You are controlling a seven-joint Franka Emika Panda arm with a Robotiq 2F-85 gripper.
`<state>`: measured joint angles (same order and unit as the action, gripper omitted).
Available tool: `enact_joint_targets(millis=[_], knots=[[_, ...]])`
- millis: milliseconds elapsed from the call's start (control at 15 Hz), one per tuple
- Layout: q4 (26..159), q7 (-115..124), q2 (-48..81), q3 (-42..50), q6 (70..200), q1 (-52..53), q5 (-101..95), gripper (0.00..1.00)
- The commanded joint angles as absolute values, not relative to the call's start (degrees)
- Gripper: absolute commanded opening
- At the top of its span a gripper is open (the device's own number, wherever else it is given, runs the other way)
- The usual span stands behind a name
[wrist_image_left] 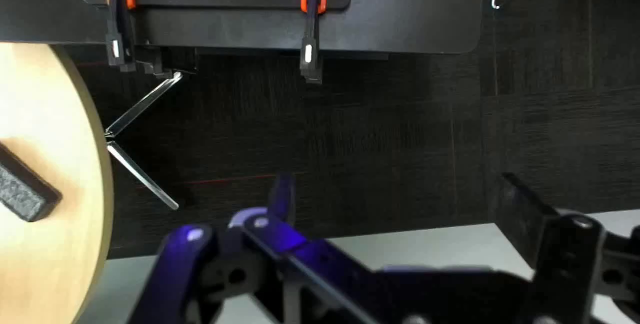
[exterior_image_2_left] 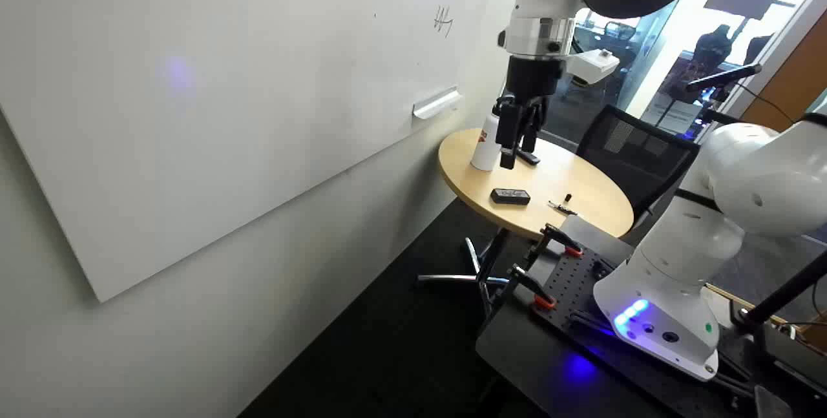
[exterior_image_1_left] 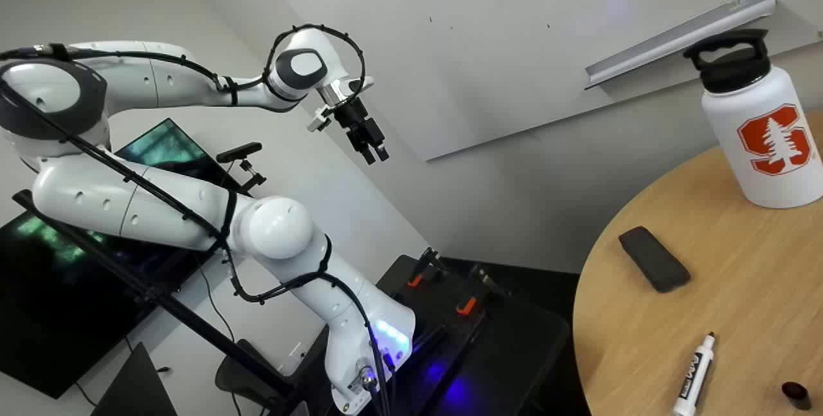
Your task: Take the eraser and erase the writings on the whiteboard
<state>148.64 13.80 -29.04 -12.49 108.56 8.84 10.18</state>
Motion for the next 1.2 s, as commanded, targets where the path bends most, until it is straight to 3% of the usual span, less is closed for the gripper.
enact_joint_targets(millis=[0,733,1133], knots=[[148.54,13.89,-29.02,-12.23,108.4,9.07,10.05,1.0],[148.54,13.89,-29.01,-12.22,108.41,9.07,10.05,1.0],[152.77,-0.94,-32.74,-6.76,111.05,6.57,-3.28,1.0]])
